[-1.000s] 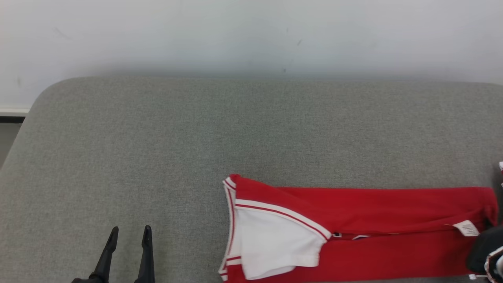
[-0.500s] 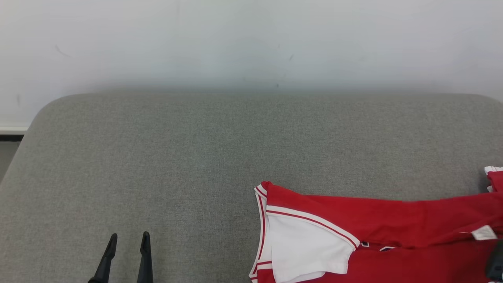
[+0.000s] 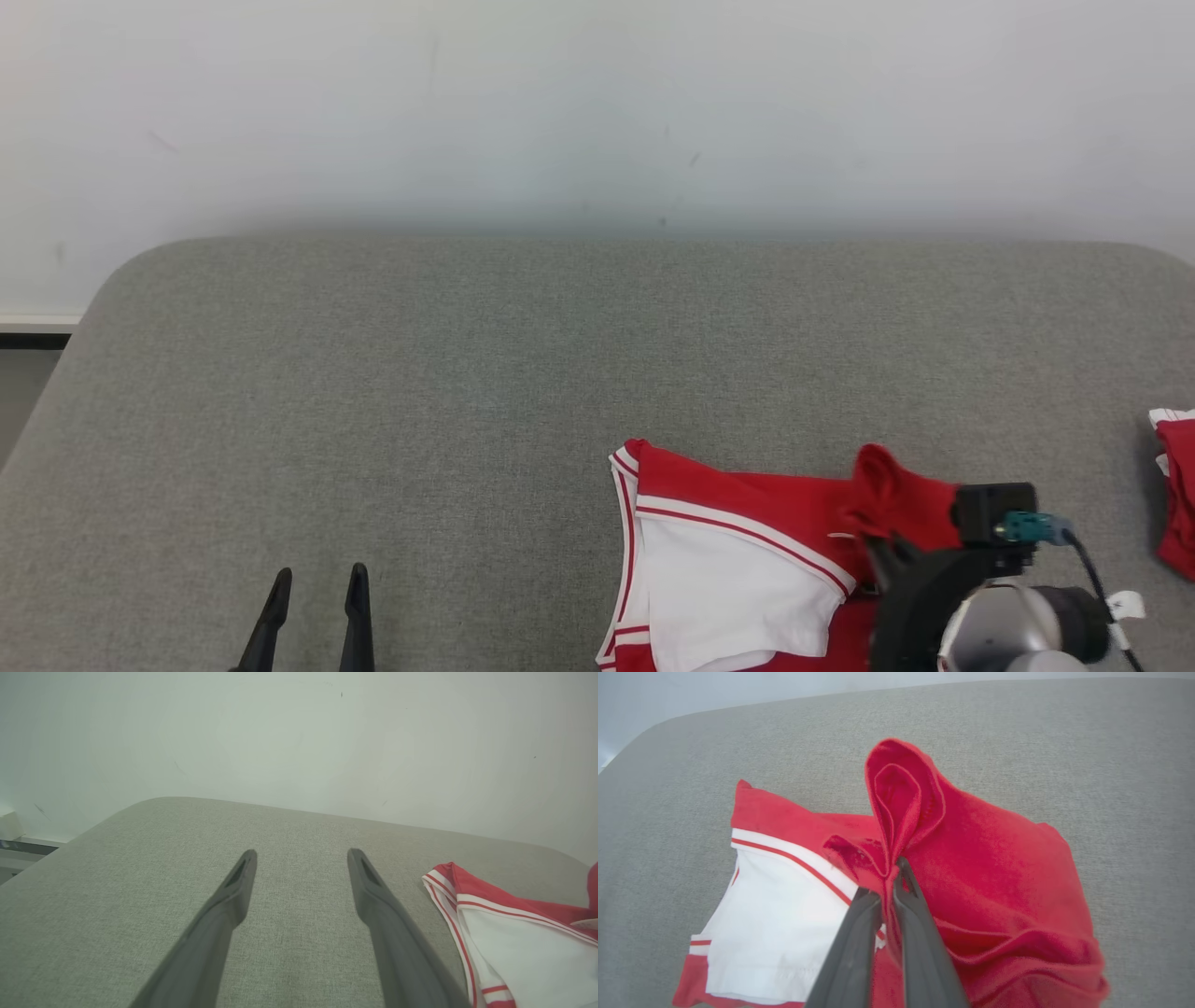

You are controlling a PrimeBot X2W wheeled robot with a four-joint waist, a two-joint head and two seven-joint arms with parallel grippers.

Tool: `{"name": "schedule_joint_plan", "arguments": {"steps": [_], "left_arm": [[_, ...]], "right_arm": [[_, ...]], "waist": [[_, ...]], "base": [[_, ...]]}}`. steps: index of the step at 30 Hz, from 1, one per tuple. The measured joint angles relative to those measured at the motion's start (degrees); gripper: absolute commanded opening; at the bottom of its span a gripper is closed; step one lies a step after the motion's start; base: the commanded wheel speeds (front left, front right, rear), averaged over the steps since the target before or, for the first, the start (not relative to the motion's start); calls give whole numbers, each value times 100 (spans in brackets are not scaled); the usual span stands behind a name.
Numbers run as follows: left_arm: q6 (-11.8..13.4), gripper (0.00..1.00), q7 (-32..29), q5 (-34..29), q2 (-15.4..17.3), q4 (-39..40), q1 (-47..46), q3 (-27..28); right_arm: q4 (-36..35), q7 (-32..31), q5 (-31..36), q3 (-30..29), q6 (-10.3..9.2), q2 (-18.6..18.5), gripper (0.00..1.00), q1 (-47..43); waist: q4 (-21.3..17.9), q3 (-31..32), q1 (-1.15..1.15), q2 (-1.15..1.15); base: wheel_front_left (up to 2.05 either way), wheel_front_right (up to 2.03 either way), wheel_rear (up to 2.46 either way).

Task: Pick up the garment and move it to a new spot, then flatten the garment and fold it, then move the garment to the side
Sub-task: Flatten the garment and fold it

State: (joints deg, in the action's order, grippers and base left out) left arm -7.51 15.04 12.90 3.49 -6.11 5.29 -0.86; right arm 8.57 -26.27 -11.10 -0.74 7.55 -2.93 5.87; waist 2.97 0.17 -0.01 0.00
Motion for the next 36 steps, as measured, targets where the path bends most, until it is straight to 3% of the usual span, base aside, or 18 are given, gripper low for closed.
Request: {"name": "schedule_joint_plan", "arguments": {"steps": [11,27,28,29,30,36], "left_arm": [[0,100,0,67,-13,-101,0,-207],[0,100,0,100,-18,-163,67,-348],[0,100,0,101,-15,-163,70,-344],[0,100,0,111,-7,-164,76,-341],[0,100,0,122,4,-168,81,-339],[0,100,0,119,13,-133,82,-248]], "right_arm": [[621,165,-838,1355,0,3,0,507],[2119,756,-1497,1785,0,1,0,1135],[2185,802,-1535,1817,0,3,29,1170],[2228,876,-1568,1855,0,3,74,1195],[2275,943,-1612,1861,0,4,100,1223],[2281,1268,-1904,1969,0,5,100,1416]], "waist": [[266,24,0,0],[859,93,0,0],[876,96,0,0],[887,100,0,0],[890,102,1,0],[814,119,0,0]], "base": [[0,0,0],[0,0,0],[0,0,0],[0,0,0],[0,0,0],[0,0,0]]}}
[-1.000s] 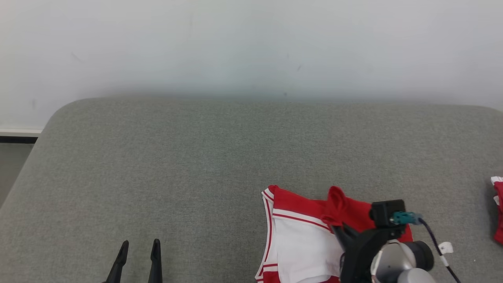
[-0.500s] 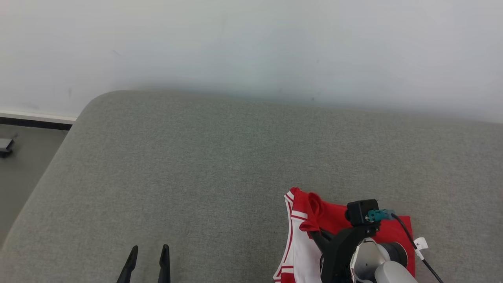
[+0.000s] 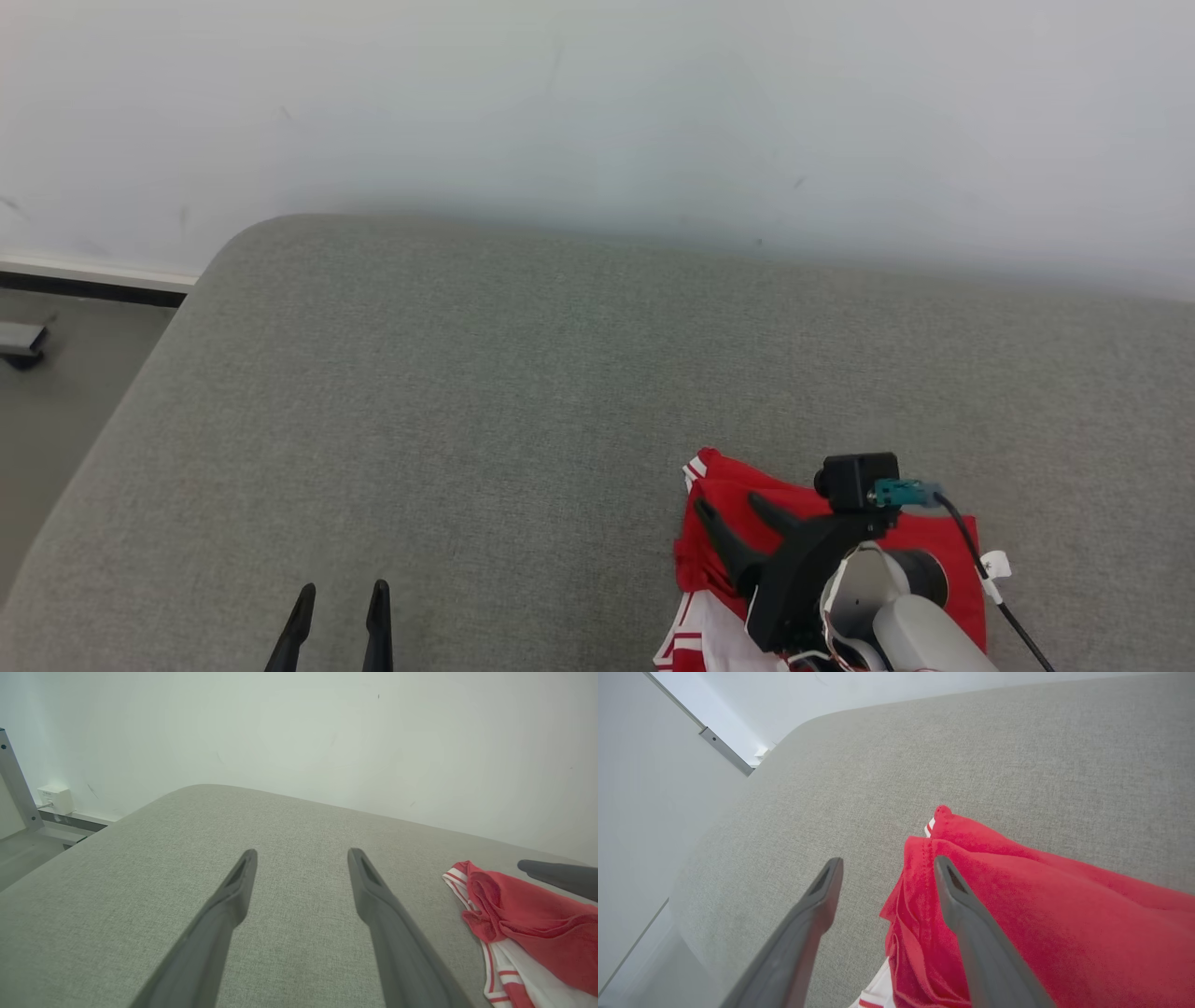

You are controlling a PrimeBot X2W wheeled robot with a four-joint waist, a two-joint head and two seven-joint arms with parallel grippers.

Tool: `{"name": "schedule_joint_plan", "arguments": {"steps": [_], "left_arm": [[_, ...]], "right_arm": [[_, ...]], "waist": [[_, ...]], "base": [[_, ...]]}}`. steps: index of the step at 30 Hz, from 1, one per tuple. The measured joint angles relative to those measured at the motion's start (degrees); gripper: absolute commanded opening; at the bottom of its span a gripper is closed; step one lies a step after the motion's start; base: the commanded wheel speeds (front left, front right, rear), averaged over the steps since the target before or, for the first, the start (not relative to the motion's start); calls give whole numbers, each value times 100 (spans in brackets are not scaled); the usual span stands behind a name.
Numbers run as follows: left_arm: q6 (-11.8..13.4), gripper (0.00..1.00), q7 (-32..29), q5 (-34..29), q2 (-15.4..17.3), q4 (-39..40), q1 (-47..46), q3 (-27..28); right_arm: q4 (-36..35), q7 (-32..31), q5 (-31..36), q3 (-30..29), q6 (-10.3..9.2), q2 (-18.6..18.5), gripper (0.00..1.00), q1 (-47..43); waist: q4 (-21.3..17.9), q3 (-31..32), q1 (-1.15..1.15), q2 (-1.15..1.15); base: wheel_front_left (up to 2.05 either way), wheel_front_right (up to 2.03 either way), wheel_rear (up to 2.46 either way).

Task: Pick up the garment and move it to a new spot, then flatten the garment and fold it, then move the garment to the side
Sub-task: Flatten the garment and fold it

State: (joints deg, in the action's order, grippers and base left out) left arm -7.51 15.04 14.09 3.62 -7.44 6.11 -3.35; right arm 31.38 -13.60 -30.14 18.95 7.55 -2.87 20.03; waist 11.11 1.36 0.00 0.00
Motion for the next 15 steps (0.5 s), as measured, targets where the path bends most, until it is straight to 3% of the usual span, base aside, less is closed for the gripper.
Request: {"name": "schedule_joint_plan", "arguments": {"steps": [5,15], "left_arm": [[0,100,0,-33,-8,89,3,44],[0,100,0,-53,-43,221,3,73]], "right_arm": [[-503,405,13,-234,0,1,100,25],[-1366,591,1704,-2046,0,-181,100,-1145]], "waist": [[-136,9,0,0],[-334,4,0,0]], "base": [[0,0,0],[0,0,0]]}}
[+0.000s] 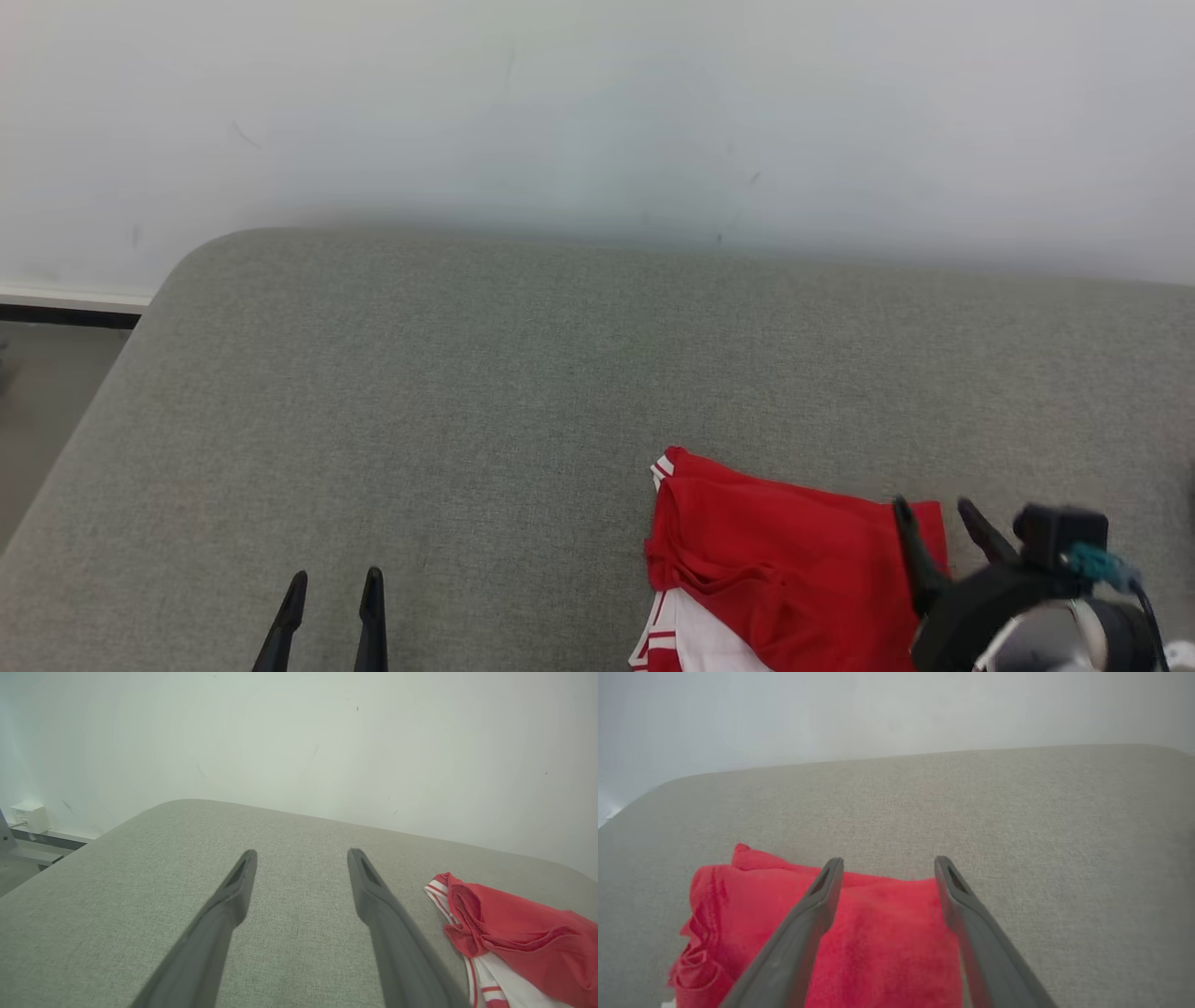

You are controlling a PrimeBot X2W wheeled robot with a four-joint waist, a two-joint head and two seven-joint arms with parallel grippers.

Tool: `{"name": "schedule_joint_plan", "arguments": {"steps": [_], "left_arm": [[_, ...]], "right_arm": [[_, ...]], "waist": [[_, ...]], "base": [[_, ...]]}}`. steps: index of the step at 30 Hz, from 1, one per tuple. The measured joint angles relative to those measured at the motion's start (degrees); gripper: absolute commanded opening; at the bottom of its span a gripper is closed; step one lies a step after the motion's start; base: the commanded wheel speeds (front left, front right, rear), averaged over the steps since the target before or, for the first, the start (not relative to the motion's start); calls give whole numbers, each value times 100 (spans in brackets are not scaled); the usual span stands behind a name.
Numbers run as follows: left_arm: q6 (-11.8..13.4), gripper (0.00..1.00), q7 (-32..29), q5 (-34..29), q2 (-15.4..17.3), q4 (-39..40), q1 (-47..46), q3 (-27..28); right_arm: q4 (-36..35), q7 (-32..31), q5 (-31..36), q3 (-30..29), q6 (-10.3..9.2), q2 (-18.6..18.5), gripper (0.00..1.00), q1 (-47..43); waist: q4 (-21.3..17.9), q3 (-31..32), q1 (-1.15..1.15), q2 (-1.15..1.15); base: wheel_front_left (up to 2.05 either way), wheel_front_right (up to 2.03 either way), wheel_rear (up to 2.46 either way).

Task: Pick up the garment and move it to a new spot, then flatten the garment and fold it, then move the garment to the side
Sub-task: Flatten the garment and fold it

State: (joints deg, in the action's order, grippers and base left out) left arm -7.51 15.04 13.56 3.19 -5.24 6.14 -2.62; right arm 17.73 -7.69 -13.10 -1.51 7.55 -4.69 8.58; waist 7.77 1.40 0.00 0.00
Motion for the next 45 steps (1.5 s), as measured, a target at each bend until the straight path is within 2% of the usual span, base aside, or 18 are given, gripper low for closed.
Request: {"name": "schedule_joint_plan", "arguments": {"steps": [1,2,3,4,5,12,23,29,35,38,40,41,45], "left_arm": [[0,100,0,0,-1,5,1,10],[0,100,0,0,-2,10,1,24],[0,100,0,2,-4,11,2,37],[0,100,0,7,-5,10,3,48],[0,100,0,8,-7,11,3,58],[0,100,0,13,-14,-1,-8,68],[0,100,0,18,-21,-66,-27,49],[0,100,0,25,-22,-93,-27,48],[0,100,0,42,-22,-108,-25,44],[0,100,0,41,-23,-102,-19,71],[0,100,0,41,-23,-94,2,100],[0,100,0,41,-25,-88,24,118],[1,100,0,40,-25,-43,97,211]], "right_arm": [[-63,-43,68,-92,0,4,100,-148],[-127,-64,155,-135,0,4,87,-279],[-172,-87,233,-170,0,14,53,-385],[-209,-88,276,-187,0,24,7,-467],[-232,-88,311,-192,0,32,0,-536],[-145,-33,437,453,0,123,0,-661],[547,-14,684,1780,0,169,0,-359],[898,-203,301,2674,0,177,0,-230],[1007,-240,-88,3257,0,179,0,-132],[859,-46,-421,3281,0,180,0,-90],[662,156,-568,3141,0,179,49,-79],[557,269,-606,3020,0,180,100,-81],[82,732,-564,2271,0,182,100,-228]], "waist": [[-15,-6,0,0],[-30,-12,0,0],[-48,-20,0,0],[-65,-30,0,0],[-82,-41,0,0],[-157,-121,1,0],[-75,-118,1,0],[-35,-93,1,0],[-21,-71,0,0],[-36,-43,0,0],[-54,-16,1,0],[-66,0,0,0],[-151,57,0,0]], "base": [[0,0,0],[0,0,0],[0,0,0],[0,0,0],[0,0,0],[0,0,0],[0,0,0],[0,0,0],[0,0,0],[0,0,0],[0,0,0],[0,0,0],[0,0,0]]}}
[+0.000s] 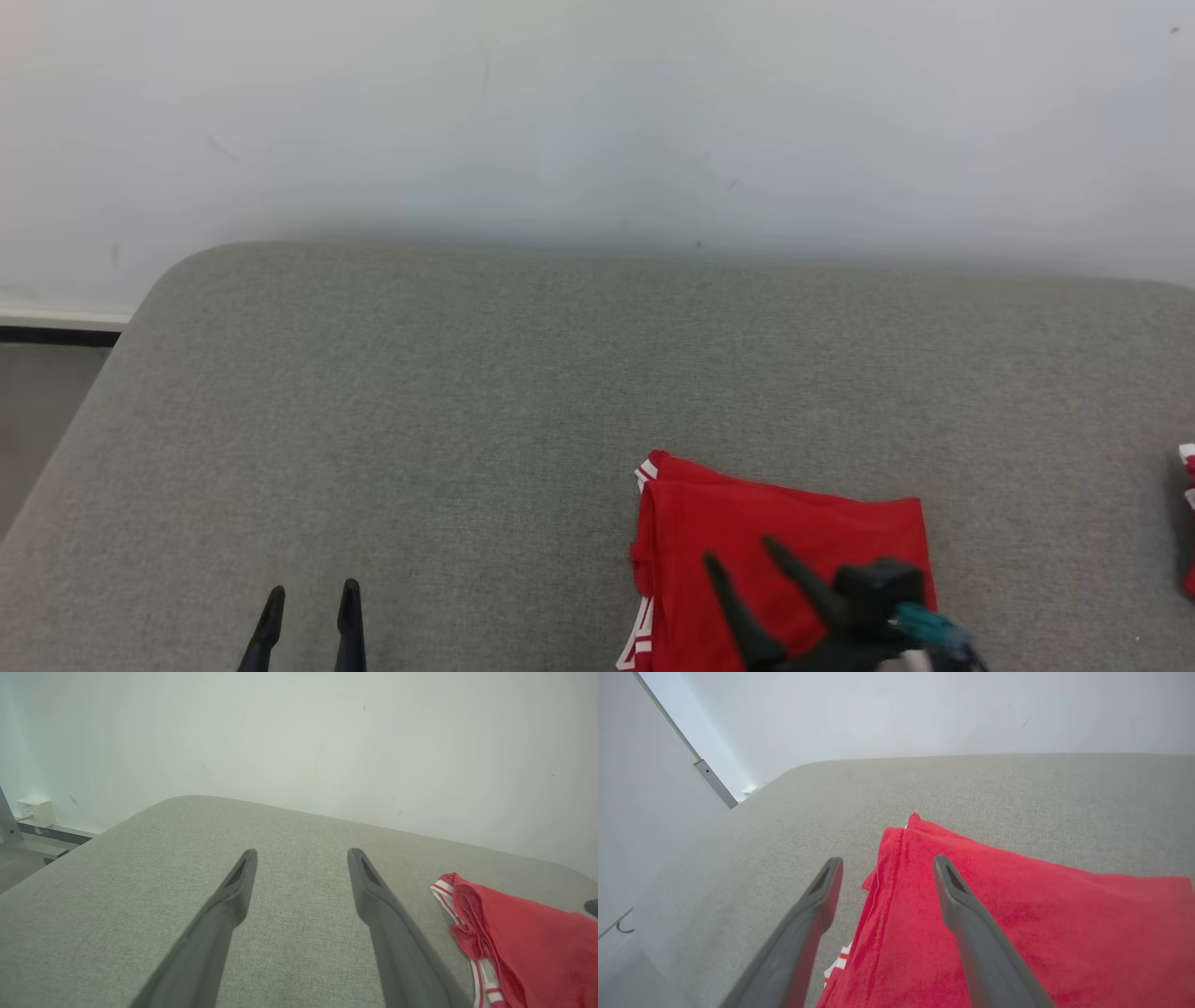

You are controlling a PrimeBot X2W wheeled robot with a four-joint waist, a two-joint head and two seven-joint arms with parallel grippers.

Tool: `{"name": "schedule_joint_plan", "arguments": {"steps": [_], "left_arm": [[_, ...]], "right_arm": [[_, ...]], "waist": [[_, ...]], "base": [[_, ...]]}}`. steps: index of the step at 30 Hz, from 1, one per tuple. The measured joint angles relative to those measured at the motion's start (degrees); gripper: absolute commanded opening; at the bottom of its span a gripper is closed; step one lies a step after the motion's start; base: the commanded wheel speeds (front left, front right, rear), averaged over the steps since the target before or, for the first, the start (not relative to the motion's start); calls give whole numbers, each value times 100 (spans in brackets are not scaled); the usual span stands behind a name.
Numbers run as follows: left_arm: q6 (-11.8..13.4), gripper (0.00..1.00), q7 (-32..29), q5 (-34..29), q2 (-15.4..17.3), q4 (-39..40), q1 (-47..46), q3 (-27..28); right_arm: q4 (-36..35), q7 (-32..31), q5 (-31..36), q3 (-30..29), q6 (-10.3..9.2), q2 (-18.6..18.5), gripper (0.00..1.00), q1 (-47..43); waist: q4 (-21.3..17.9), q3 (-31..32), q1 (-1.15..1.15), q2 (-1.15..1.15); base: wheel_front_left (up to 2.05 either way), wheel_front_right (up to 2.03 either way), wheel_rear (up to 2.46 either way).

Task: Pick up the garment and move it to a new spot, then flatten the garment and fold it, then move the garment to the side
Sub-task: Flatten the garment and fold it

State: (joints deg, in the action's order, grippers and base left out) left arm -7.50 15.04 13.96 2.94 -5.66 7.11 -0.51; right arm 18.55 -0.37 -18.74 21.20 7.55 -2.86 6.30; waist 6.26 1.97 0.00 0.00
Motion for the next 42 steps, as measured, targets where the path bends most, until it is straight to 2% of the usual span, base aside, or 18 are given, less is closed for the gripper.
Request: {"name": "schedule_joint_plan", "arguments": {"steps": [7,14,22,32,42], "left_arm": [[0,100,0,-27,2,121,55,160],[-1,100,0,-129,0,67,62,153],[-1,100,0,-263,-2,-313,69,132],[-1,100,0,-381,87,-929,5,71],[-1,100,0,-361,93,-1045,-19,67]], "right_arm": [[-859,858,1046,-1540,0,-3,100,-561],[-1072,1125,1546,-2472,0,-4,100,-928],[-945,1201,1486,-2810,0,-141,100,-1060],[-609,1174,1235,-2858,0,-291,100,-1164],[-546,1173,1173,-2895,0,-281,100,-1188]], "waist": [[-231,91,0,0],[-454,185,0,0],[-588,343,-1,0],[-571,501,-1,0],[-611,494,-1,0]], "base": [[0,0,0],[0,0,0],[0,0,0],[0,0,0],[0,0,0]]}}
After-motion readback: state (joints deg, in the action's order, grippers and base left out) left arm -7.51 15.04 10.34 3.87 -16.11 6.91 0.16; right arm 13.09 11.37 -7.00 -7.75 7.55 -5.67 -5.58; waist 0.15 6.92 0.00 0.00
